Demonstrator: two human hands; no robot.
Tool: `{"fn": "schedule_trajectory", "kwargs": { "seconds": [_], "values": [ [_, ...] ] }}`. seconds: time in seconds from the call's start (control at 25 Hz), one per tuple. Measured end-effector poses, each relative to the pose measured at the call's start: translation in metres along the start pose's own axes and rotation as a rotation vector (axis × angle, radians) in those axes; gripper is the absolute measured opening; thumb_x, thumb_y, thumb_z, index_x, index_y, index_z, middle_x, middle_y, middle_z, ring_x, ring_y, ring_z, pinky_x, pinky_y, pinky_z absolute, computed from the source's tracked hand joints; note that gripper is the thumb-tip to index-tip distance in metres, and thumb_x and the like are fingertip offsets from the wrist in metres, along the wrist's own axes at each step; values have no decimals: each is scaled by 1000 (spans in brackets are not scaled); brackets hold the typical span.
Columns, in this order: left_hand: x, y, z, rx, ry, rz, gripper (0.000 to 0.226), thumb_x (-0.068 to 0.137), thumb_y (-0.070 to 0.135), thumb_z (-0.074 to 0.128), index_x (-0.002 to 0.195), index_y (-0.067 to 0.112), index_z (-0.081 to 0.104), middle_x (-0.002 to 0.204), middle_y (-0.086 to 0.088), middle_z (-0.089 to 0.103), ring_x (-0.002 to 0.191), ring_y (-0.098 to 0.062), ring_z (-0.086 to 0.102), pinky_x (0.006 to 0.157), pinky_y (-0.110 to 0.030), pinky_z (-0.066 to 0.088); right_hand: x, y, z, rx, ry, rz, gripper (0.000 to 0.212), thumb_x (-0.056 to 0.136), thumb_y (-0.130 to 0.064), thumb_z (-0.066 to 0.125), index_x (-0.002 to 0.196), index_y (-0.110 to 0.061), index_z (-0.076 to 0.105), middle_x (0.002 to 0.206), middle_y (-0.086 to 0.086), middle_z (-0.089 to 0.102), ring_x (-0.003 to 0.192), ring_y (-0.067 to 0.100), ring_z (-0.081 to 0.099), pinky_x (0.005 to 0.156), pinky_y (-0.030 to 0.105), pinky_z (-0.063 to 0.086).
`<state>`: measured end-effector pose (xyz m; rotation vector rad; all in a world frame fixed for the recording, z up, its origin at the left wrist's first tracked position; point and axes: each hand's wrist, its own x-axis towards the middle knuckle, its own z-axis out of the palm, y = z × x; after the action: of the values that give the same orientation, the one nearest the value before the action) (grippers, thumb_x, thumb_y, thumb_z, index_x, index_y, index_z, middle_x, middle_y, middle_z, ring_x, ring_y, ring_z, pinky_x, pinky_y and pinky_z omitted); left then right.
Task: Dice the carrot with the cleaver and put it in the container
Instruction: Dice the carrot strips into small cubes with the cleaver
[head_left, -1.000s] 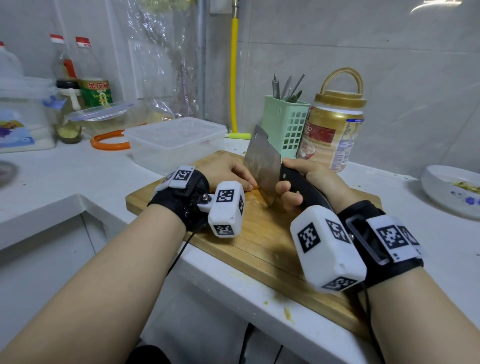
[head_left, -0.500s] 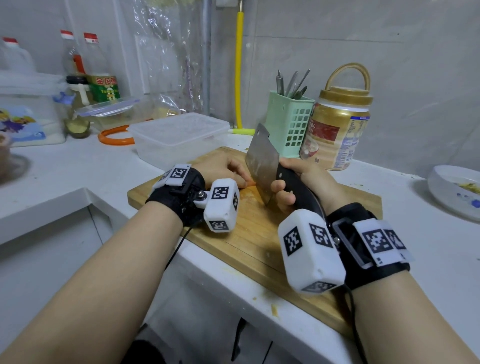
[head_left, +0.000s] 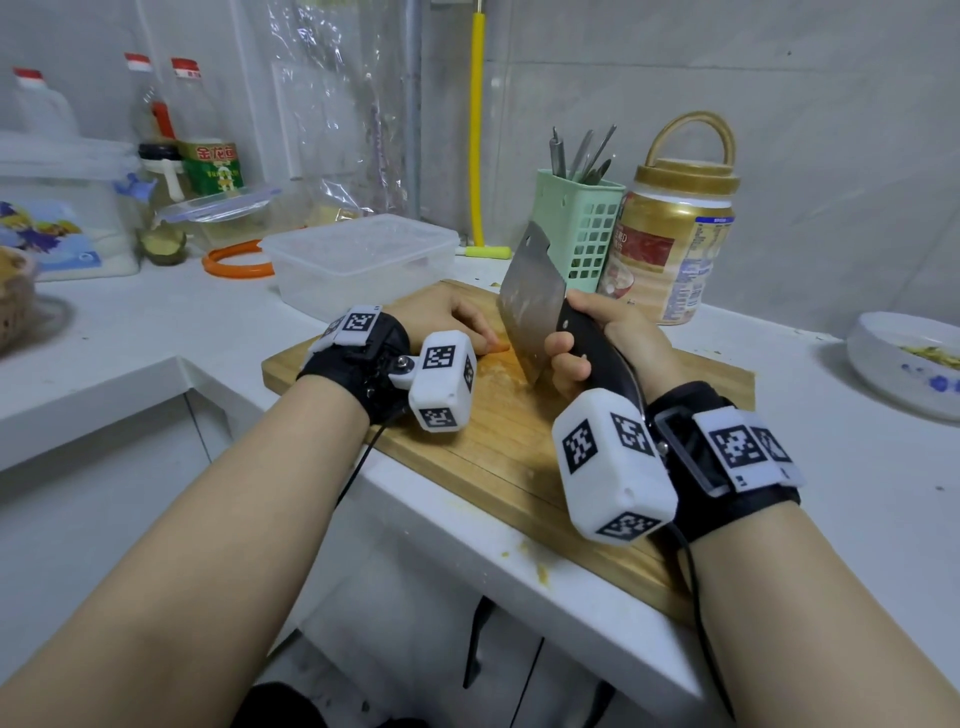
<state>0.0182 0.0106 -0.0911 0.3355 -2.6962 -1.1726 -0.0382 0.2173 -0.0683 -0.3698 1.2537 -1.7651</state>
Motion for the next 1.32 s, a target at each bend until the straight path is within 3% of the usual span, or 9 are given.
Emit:
{"fn": "schedule_trajectory", "kwargs": {
  "seconds": [0.16, 0.32, 0.48, 0.72, 0.88, 1.04, 1.32],
  "values": [
    [-1, 5, -1, -16, -10, 26, 13, 85, 2, 70, 98, 0, 73, 71, 10, 67, 63, 7, 59, 62, -7, 45, 0, -1, 4, 29, -27, -59, 18, 98, -31, 48, 91, -15, 41, 57, 6, 42, 31, 14, 36, 34, 13, 31],
    [2, 3, -1, -13, -23, 47, 16, 85, 1, 69, 100, -3, 71, 78, 5, 67, 63, 7, 59, 63, -6, 46, 5, 1, 6, 5, -18, -65, 21, 97, -29, 49, 104, -12, 39, 58, 7, 41, 30, 15, 38, 33, 14, 32],
    [1, 2, -1, -7, -33, 62, 13, 85, 0, 69, 98, -1, 72, 66, 16, 68, 62, 8, 59, 61, -7, 45, 4, 2, 6, -9, 0, -61, 20, 98, -29, 48, 96, -10, 40, 59, 7, 39, 29, 14, 38, 34, 11, 31],
    [1, 1, 0, -11, -37, 36, 10, 86, 3, 69, 95, 5, 73, 85, -3, 69, 80, -9, 60, 71, -16, 49, 4, 2, 6, -32, 7, -65, 19, 98, -29, 49, 95, -12, 41, 58, 6, 41, 30, 14, 37, 36, 11, 30],
    [1, 0, 0, -7, -31, 43, 9, 84, 4, 70, 87, 12, 74, 102, -19, 71, 89, -18, 62, 91, -37, 51, 6, 5, 6, -72, -9, -14, 21, 98, -31, 47, 106, -13, 39, 56, 6, 42, 30, 14, 36, 34, 12, 31],
    [2, -1, -2, 10, -33, 59, 8, 83, 6, 72, 86, 12, 75, 105, -21, 70, 91, -21, 62, 95, -44, 50, 7, 4, 8, -94, 1, -9, 22, 97, -30, 48, 107, -13, 41, 57, 6, 43, 31, 14, 36, 34, 13, 31],
    [-1, 0, 0, -29, 6, 31, 10, 80, 8, 75, 76, 17, 75, 92, -12, 72, 84, -15, 63, 94, -42, 51, 18, -9, 22, -236, 47, 15, 22, 99, -27, 47, 114, -10, 45, 58, 7, 44, 28, 14, 39, 30, 15, 33]
  ]
}}
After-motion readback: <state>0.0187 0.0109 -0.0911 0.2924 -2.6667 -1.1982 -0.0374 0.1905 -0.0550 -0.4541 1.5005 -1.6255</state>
